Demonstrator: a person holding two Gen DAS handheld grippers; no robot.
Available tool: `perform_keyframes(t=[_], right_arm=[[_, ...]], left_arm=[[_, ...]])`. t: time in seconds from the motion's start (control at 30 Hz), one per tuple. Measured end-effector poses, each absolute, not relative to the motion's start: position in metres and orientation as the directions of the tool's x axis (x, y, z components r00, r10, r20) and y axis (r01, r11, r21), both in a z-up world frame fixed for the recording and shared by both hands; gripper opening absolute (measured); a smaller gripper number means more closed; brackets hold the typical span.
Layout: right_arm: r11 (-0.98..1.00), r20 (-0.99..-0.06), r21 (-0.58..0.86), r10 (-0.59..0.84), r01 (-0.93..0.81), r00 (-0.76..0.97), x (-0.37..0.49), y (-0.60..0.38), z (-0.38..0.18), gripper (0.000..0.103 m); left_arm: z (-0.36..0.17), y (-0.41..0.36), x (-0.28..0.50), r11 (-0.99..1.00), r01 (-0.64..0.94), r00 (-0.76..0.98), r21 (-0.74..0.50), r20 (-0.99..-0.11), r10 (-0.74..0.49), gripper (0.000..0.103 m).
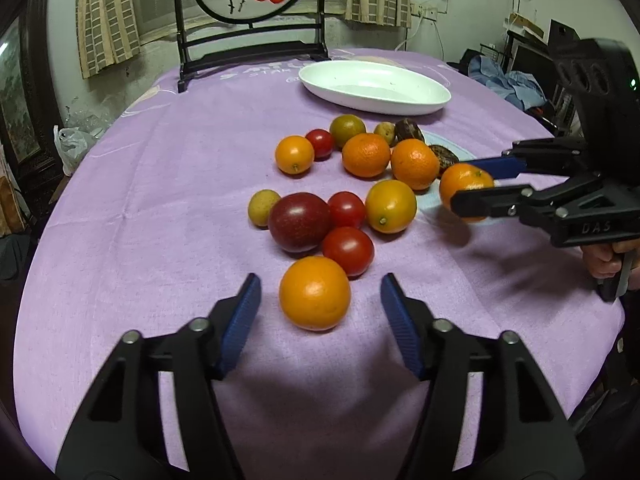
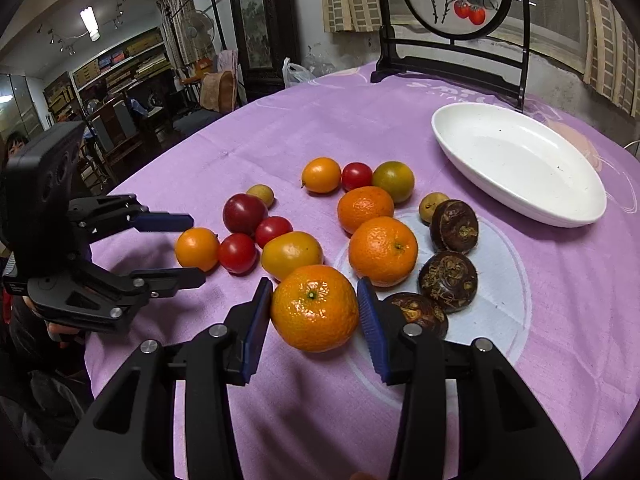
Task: Organize fruits
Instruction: 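Grasp a mandarin with the right tool while the left tool grasps an orange, then carry both fruits onto the white plate and open both tools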
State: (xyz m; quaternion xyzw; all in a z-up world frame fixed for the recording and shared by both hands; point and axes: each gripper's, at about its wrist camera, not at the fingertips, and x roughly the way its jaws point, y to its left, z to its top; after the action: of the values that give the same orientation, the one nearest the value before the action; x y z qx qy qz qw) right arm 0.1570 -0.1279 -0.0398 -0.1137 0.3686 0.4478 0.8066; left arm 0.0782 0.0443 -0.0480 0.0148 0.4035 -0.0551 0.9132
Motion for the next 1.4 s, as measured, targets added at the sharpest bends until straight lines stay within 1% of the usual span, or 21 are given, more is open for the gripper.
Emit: perform_keyframes(t=[0.03, 0.13, 0.27, 0.37, 0.43, 0.57, 0.67, 0.73, 0.87, 0.97, 1.1, 1.27, 1.3, 1.33, 1.37, 1.4], right_arm=[[0.576, -0.693, 0.149, 0.64, -0.804, 0.331, 0.157, -0.129, -0.039, 0.045], [0.583, -0.688, 0.154, 0.643, -0.798, 0.337, 0.158, -0.134, -0.037, 0.045], [0.592, -0.674, 0.18, 0.656, -0.786, 0.34, 0.163, -0.14, -0.035, 0.045], [0.616, -0.644, 0.235, 0.678, -0.752, 0.354, 0.176, -0.151, -0.028, 0.045], [0.663, -0.61, 0.281, 0.682, -0.694, 0.404, 0.194, -0.163, -0.02, 0.045], [0.756, -0.559, 0.35, 0.642, -0.554, 0.524, 0.244, -0.187, -0.008, 0.044], [0.8, -0.552, 0.36, 0.597, -0.479, 0.583, 0.278, -0.196, -0.009, 0.044], [0.831, -0.554, 0.346, 0.556, -0.436, 0.62, 0.3, -0.199, -0.014, 0.044], [0.867, -0.59, 0.34, 0.499, -0.366, 0.634, 0.333, -0.203, -0.03, 0.044], [0.872, -0.609, 0.344, 0.49, -0.349, 0.624, 0.349, -0.207, -0.042, 0.044], [0.87, -0.62, 0.335, 0.493, -0.363, 0.61, 0.355, -0.207, -0.045, 0.044], [0.873, -0.628, 0.305, 0.485, -0.381, 0.609, 0.36, -0.199, -0.046, 0.045], [0.874, -0.637, 0.304, 0.482, -0.378, 0.602, 0.361, -0.199, -0.046, 0.046], [0.873, -0.64, 0.311, 0.484, -0.375, 0.597, 0.36, -0.199, -0.046, 0.049], [0.87, -0.638, 0.323, 0.49, -0.372, 0.593, 0.359, -0.2, -0.045, 0.049], [0.865, -0.632, 0.337, 0.5, -0.371, 0.592, 0.356, -0.202, -0.042, 0.049]], left_arm=[[-0.05, 0.044, 0.079, 0.993, 0.115, 0.659, -0.019, -0.747, -0.091, 0.047], [-0.054, 0.048, 0.082, 0.995, 0.096, 0.636, -0.025, -0.767, -0.08, 0.038], [-0.053, 0.055, 0.079, 0.994, 0.091, 0.633, -0.064, -0.767, -0.107, 0.038], [-0.045, 0.059, 0.077, 0.993, 0.092, 0.648, -0.078, -0.753, -0.119, 0.038], [-0.036, 0.06, 0.082, 0.99, 0.103, 0.662, -0.099, -0.735, -0.143, 0.038], [-0.006, 0.052, 0.111, 0.979, 0.152, 0.702, -0.135, -0.683, -0.203, 0.038], [0.012, 0.043, 0.158, 0.966, 0.182, 0.702, -0.186, -0.663, -0.26, 0.038], [0.016, 0.037, 0.189, 0.958, 0.19, 0.691, -0.213, -0.665, -0.284, 0.038], [0.018, 0.019, 0.261, 0.966, 0.165, 0.668, -0.197, -0.698, -0.257, 0.038], [0.011, 0.002, 0.309, 0.978, 0.145, 0.653, -0.152, -0.728, -0.21, 0.038], [-0.001, -0.014, 0.344, 0.984, 0.134, 0.622, -0.117, -0.763, -0.175, 0.038], [-0.019, -0.028, 0.367, 0.992, 0.118, 0.593, -0.035, -0.799, -0.098, 0.038], [-0.021, -0.028, 0.37, 0.993, 0.114, 0.591, -0.023, -0.802, -0.086, 0.039], [-0.02, -0.028, 0.369, 0.994, 0.106, 0.598, -0.004, -0.799, -0.067, 0.049], [-0.018, -0.028, 0.366, 0.995, 0.096, 0.613, 0.016, -0.789, -0.046, 0.059], [-0.01, -0.026, 0.358, 0.996, 0.077, 0.643, 0.037, -0.766, -0.021, 0.077]])
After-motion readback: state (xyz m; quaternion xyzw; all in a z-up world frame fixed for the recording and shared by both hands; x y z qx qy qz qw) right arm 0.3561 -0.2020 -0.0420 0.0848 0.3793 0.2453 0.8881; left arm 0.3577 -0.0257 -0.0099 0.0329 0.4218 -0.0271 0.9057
